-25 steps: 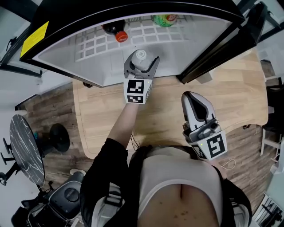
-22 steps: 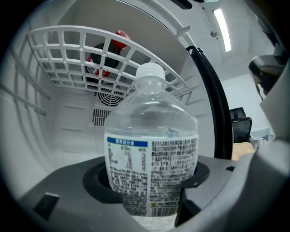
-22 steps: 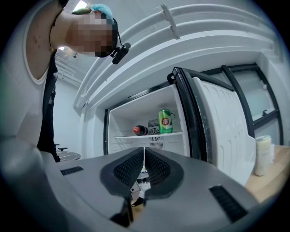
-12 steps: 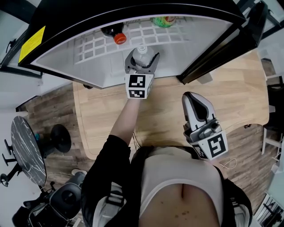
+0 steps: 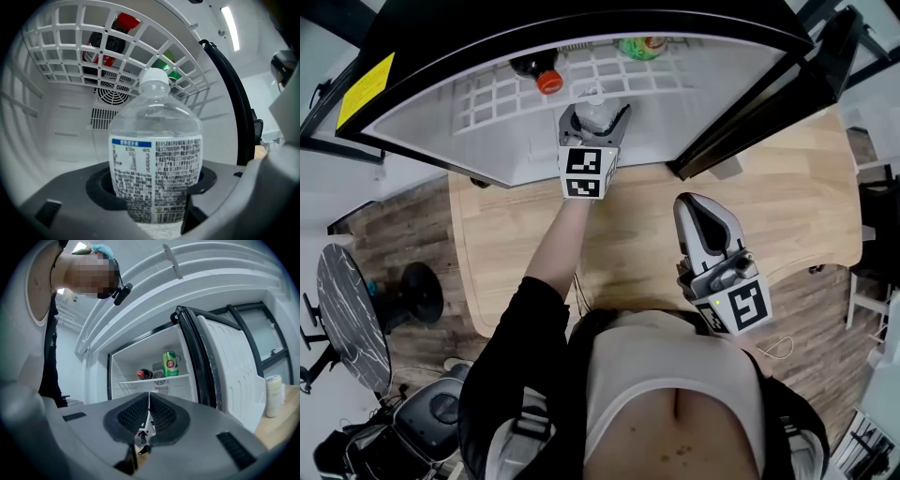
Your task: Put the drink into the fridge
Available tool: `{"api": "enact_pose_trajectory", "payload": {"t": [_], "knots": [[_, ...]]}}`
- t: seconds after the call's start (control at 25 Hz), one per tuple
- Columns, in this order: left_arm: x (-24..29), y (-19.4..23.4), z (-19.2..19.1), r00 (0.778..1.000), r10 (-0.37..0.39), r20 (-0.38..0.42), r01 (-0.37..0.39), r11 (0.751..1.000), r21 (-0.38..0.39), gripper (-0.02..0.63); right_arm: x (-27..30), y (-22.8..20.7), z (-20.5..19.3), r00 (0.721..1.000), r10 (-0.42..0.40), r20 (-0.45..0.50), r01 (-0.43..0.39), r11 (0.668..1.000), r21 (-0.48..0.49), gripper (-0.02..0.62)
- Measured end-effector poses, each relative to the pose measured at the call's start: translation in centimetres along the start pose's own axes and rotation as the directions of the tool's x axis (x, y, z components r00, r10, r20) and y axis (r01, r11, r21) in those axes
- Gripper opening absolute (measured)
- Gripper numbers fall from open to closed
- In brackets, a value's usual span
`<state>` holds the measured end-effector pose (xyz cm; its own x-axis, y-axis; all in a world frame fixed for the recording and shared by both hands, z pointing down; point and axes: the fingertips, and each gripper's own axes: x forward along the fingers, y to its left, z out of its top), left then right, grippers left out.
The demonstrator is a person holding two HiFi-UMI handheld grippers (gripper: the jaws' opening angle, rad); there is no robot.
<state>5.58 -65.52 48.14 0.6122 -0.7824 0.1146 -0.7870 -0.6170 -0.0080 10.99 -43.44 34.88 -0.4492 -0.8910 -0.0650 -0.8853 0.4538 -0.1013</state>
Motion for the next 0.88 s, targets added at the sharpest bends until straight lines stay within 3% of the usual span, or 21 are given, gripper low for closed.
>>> {"api": "enact_pose_trajectory", "payload": {"t": [0.88], "knots": [[1.9,0.1,-0.1,1.000,-0.009,0.014,0.009,1.000,0.008,0.330,0.3,0.2,1.4,0.999,-0.019,0.037,0.018,0.999,0.028,0.031]]}}
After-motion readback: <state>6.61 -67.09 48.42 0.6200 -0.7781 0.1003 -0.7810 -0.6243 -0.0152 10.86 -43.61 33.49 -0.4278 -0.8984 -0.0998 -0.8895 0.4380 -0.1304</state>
